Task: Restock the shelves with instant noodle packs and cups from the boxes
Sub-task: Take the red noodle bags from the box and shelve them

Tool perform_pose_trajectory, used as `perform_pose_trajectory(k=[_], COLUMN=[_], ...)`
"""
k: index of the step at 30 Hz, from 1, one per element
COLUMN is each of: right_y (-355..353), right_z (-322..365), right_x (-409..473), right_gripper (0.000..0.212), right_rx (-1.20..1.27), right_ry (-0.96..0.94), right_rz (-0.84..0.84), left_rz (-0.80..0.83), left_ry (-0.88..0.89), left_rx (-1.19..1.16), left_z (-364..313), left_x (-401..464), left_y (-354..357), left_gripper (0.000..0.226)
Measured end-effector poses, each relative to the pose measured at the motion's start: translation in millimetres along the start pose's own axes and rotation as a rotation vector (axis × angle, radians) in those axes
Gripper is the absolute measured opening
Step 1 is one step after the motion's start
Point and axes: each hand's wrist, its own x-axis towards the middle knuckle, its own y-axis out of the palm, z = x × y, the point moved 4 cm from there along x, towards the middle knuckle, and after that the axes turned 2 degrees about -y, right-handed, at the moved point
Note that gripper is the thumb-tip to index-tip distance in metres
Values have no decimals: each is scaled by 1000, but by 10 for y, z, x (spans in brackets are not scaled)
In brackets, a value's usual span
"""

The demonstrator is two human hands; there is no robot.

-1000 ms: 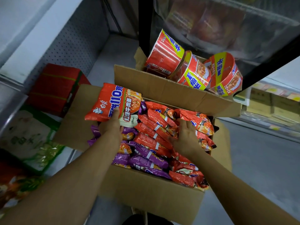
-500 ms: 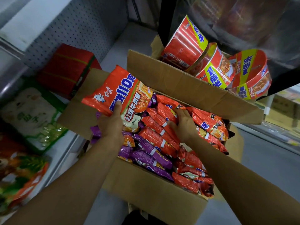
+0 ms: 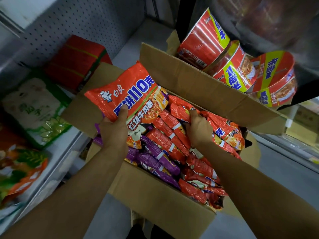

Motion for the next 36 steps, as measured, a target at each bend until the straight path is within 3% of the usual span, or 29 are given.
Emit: perform_pose_trajectory(k=[7, 15, 20, 27, 36], right_y=[-572, -1215, -1430, -1767, -2351], right_z=[104, 57, 33, 312, 962], right_x=[-134, -250, -314, -407, -629], right_gripper=[31, 40, 29, 36, 29], right_rx=[3, 220, 455, 579, 575], right_ry=[-11, 71, 68, -87, -331], right_rz=[-101, -138, -139, -115, -148], left_rz=[-5, -34, -45, -35, -216], left_ry=[18, 63, 109, 229, 525], left_rx=[-96, -142, -108, -15, 52], left_z=[-193, -493, -622, -914, -1442], left_x=[-184, -429, -530, -821, -1452], left_y=[-65, -238, -368, -563, -1121], left_gripper=[8, 6, 7, 14, 16])
